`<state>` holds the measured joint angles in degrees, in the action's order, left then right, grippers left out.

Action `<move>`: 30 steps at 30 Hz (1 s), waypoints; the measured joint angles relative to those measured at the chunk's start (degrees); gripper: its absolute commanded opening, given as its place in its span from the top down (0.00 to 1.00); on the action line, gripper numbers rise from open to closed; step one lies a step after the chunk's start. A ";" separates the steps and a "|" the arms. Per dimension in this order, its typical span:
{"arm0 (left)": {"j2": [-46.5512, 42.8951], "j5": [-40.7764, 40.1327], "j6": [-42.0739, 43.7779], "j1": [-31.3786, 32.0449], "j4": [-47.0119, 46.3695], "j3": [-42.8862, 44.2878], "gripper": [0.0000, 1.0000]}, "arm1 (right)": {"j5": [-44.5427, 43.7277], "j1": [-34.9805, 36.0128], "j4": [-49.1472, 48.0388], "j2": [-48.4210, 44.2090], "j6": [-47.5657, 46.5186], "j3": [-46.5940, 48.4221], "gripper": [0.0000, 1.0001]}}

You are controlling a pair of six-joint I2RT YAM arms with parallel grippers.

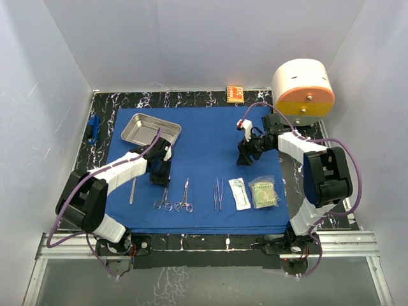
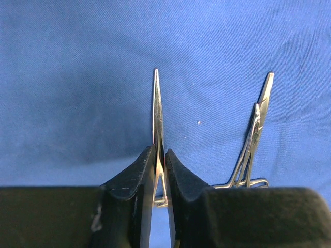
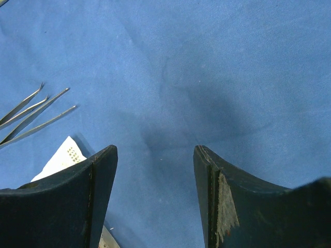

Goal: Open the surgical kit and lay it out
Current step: Place the medical item in the surgical kit.

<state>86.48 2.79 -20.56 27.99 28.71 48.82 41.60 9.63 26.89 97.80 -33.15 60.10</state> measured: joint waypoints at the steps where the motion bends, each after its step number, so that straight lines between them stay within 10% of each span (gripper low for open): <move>1: 0.00 0.00 0.02 0.00 0.00 0.00 0.86 | 0.00 0.00 0.00 0.00 0.02 0.00 0.42; 30: -0.11 -0.44 0.72 0.00 -0.35 -0.04 0.77 | 0.15 0.00 0.00 0.07 0.02 0.00 0.42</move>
<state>86.37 2.35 -19.84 27.99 28.36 48.77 41.76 9.63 26.89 97.86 -33.12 60.10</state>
